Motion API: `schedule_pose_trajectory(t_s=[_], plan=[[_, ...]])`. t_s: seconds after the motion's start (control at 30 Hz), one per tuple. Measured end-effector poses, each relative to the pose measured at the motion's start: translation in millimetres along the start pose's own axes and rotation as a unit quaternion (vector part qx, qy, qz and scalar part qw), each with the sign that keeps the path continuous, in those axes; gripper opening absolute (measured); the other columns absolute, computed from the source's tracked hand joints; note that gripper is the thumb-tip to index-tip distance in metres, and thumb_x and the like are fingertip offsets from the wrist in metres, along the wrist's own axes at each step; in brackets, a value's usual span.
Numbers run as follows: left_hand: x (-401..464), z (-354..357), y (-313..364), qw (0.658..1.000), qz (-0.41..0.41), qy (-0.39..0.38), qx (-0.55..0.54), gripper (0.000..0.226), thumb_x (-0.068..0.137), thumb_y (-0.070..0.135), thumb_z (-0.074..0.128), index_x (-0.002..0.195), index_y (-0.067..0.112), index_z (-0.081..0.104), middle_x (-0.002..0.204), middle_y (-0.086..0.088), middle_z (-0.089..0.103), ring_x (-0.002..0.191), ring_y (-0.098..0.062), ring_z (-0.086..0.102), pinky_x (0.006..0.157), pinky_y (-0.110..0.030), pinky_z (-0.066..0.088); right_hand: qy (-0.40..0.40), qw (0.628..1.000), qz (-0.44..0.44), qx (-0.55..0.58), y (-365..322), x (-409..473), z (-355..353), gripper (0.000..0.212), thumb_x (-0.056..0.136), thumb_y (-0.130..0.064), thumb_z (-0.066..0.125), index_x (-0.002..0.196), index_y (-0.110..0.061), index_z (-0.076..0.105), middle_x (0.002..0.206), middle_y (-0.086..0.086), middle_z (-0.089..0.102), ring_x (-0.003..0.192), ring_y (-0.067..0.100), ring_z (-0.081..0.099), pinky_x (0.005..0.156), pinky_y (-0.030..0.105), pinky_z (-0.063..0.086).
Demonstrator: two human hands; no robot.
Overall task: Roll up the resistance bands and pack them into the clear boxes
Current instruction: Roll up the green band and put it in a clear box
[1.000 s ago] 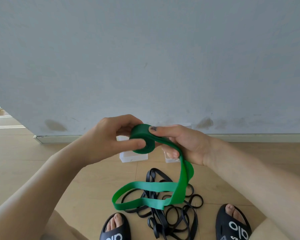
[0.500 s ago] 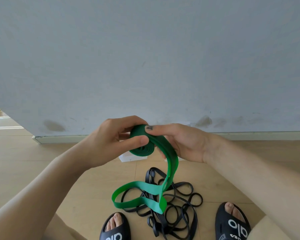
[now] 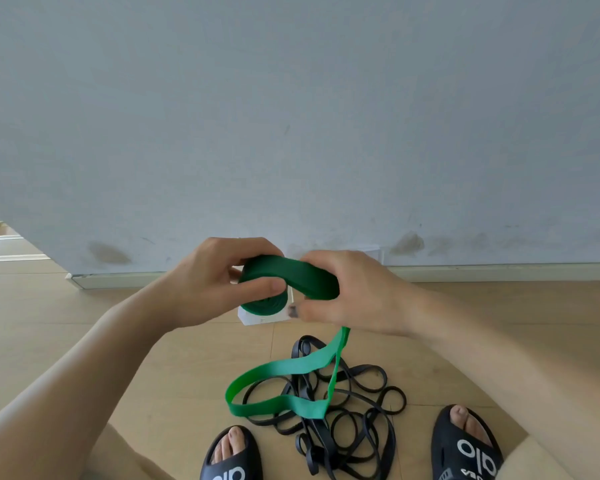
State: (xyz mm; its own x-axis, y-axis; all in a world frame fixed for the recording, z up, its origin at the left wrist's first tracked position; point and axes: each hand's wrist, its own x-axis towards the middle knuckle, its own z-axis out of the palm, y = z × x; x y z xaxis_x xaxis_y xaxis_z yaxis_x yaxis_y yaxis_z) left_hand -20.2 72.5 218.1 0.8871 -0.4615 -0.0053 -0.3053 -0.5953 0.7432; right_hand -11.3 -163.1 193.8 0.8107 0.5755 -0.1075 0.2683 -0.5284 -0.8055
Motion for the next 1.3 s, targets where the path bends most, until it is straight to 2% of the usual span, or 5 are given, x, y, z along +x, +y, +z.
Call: schedule_pose_trajectory(t_s=[0.23, 0.8, 0.93, 1.1, 1.3], plan=[[5, 2, 3, 0.996, -0.005, 0.004, -0.084, 0.018, 0.091, 0.025, 0.068, 0.107, 0.016, 0.071, 0.093, 0.001, 0.072, 0.088, -0.014, 0.067, 0.077, -0.017, 0.051, 0.005, 0.999, 0.014, -0.032, -1, -6, 1, 0.016, 0.096, -0.024, 0.058, 0.089, -0.016, 0.047, 0.073, 0.0, 0.047, 0.063, 0.016, 0.044, 0.061, 0.036, 0.038], [1, 8, 9, 0.984, 0.004, 0.038, -0.173, 0.034, 0.087, 0.039, 0.068, 0.109, 0.014, 0.07, 0.099, -0.01, 0.072, 0.093, -0.028, 0.068, 0.081, -0.034, 0.054, -0.118, 0.875, 0.078, 0.463, -6, 7, 2, 0.038, 0.099, -0.046, 0.058, 0.116, -0.015, 0.07, 0.092, 0.006, 0.073, 0.051, 0.017, 0.047, 0.064, 0.036, 0.041], [-1, 3, 14, 0.99, 0.021, 0.015, -0.135, 0.033, 0.081, 0.033, 0.072, 0.106, 0.011, 0.069, 0.096, -0.006, 0.073, 0.092, -0.022, 0.071, 0.083, -0.026, 0.053, -0.099, 0.896, 0.077, 0.425, -8, 6, 4, 0.027, 0.097, -0.039, 0.061, 0.099, -0.015, 0.072, 0.071, -0.005, 0.066, 0.053, 0.008, 0.054, 0.068, 0.034, 0.041], [2, 15, 19, 0.997, 0.037, 0.005, 0.07, 0.026, 0.081, 0.051, 0.072, 0.101, 0.034, 0.069, 0.091, 0.01, 0.072, 0.088, -0.017, 0.069, 0.079, -0.04, 0.056, -0.065, 0.94, 0.105, 0.32, -6, 11, 13, 0.08, 0.082, -0.061, 0.077, 0.119, 0.009, 0.062, 0.087, 0.014, 0.062, 0.075, 0.029, 0.056, 0.074, 0.046, 0.048], [0, 14, 14, 0.999, 0.034, 0.011, 0.033, 0.027, 0.08, 0.056, 0.068, 0.099, 0.037, 0.069, 0.087, 0.012, 0.071, 0.084, -0.018, 0.068, 0.076, -0.038, 0.055, -0.173, 0.91, 0.094, 0.364, -2, 8, -4, 0.026, 0.099, -0.04, 0.056, 0.101, -0.018, 0.071, 0.079, -0.004, 0.067, 0.061, 0.011, 0.058, 0.067, 0.027, 0.051]])
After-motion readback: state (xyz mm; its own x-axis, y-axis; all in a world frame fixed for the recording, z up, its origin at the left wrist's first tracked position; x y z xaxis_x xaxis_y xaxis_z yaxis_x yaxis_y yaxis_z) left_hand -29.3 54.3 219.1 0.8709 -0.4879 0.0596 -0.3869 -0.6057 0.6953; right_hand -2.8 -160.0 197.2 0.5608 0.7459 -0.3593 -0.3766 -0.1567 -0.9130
